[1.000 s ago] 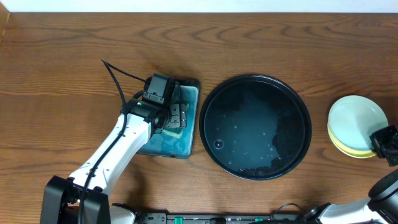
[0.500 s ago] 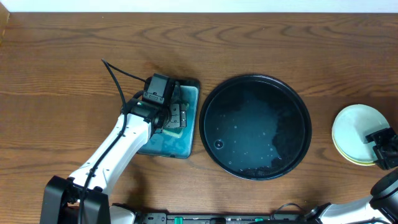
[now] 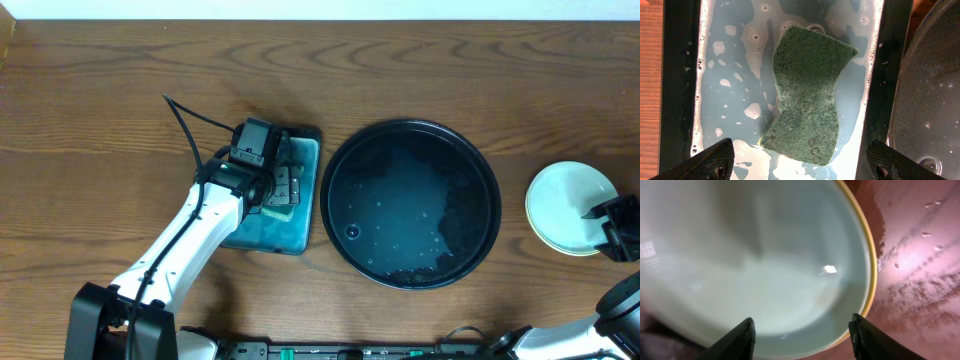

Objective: Clean dirty plates on tray and stack at the side
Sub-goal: 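Open the right gripper and withdraw it from the stacked plates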

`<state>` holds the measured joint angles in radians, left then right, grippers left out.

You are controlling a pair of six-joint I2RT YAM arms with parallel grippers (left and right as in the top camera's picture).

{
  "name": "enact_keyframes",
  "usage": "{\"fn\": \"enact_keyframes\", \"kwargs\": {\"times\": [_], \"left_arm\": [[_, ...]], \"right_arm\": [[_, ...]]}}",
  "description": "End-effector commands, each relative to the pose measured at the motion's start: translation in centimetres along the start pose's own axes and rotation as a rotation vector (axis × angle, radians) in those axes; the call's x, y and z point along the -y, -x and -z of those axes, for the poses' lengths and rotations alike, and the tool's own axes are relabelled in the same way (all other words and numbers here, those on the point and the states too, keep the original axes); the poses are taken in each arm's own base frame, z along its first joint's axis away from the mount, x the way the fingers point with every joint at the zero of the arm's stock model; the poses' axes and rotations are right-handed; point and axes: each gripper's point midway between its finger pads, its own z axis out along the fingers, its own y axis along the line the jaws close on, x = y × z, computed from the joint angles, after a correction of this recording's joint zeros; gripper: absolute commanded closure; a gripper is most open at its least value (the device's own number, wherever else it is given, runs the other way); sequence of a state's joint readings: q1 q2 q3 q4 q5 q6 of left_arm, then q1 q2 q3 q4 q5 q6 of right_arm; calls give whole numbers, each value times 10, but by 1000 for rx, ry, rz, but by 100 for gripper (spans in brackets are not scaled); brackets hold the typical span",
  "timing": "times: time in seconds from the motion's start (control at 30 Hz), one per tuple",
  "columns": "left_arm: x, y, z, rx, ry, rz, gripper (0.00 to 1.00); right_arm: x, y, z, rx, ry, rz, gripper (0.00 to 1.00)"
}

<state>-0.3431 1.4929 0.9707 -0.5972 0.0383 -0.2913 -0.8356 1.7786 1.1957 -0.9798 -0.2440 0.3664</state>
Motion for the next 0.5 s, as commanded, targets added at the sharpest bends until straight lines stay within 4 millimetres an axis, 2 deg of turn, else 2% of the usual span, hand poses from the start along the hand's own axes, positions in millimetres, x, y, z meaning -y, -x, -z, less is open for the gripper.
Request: {"fn": "enact_keyframes", "kwargs": {"times": [0.0,0.17,0.3,0.37,0.4,0.47], "left_arm": [[-3,-1,-2,-2,16,-2,14],[-3,-1,-2,-2,15,-2,14],[-3,-1,-2,-2,16,-2,14],[-3,-1,-2,-2,16,-2,14],[-3,-1,-2,-2,15,-2,14],[-1,3,-2,13,10,-2,14]], "right_arm": [[-9,12,27,25,10,13,41],[-17,17,50,39,7,30,41],[-40,8,50,19,63,143,41],[-60,-1,47,7,103,243,39],[-84,-12,44,-2,149,361,37],[-107,-25,38,-5,158,473,29]]}}
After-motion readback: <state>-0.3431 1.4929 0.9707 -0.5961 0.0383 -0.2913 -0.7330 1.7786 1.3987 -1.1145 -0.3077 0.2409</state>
